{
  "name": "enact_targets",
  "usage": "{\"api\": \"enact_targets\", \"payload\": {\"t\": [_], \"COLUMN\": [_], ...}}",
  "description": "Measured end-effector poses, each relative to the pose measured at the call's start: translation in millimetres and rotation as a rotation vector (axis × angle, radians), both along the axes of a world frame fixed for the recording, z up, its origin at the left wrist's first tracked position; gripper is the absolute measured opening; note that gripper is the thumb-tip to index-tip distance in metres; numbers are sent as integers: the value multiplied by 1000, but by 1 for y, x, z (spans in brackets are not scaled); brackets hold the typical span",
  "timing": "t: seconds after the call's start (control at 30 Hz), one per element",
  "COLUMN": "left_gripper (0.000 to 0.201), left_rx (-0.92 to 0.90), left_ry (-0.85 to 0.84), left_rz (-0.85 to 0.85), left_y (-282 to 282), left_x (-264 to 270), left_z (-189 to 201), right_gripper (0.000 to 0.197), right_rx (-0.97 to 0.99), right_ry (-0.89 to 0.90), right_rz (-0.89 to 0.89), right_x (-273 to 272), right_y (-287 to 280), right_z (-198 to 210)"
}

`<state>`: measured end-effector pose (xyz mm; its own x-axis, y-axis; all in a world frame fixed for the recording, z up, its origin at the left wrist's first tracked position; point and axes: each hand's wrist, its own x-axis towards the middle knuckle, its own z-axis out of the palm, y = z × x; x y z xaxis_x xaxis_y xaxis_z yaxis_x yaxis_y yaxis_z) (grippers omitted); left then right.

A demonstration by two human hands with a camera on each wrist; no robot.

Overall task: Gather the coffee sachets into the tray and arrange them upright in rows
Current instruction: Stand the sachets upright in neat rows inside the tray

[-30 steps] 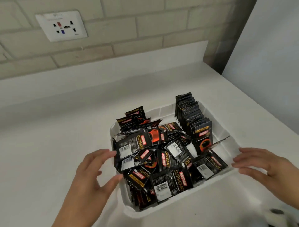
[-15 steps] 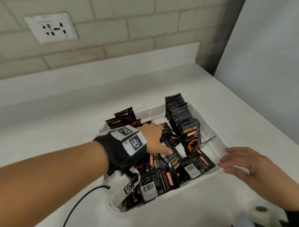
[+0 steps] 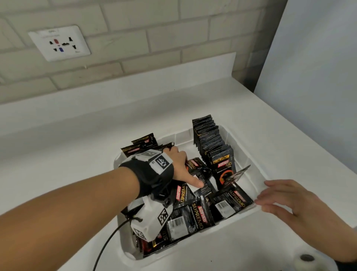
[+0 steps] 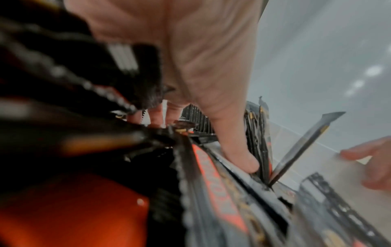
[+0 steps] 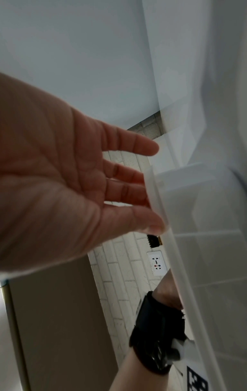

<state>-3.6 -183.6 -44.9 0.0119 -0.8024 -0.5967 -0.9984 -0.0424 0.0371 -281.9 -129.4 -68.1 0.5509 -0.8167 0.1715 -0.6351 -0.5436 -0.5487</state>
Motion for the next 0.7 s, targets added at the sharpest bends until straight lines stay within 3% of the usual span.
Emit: {"api": "enact_targets", "payload": {"t": [0.23, 0.5, 0.7], "left_gripper": [94, 87, 61], "left_rx": [19, 117, 193], "left_ry": [37, 219, 395], "left_rz": [-8, 68, 77], "left_y": [4, 7, 7], "left_x": [-2, 1, 2], "left_z": [1, 7, 17], "right_gripper": [46, 42, 34], "right_rx": [38, 93, 51], "right_ry": [58, 104, 227], "right_rz": [-23, -19, 50], "right_x": [0, 2, 16], "right_y": [1, 1, -12], "right_z": [4, 12, 40]}}
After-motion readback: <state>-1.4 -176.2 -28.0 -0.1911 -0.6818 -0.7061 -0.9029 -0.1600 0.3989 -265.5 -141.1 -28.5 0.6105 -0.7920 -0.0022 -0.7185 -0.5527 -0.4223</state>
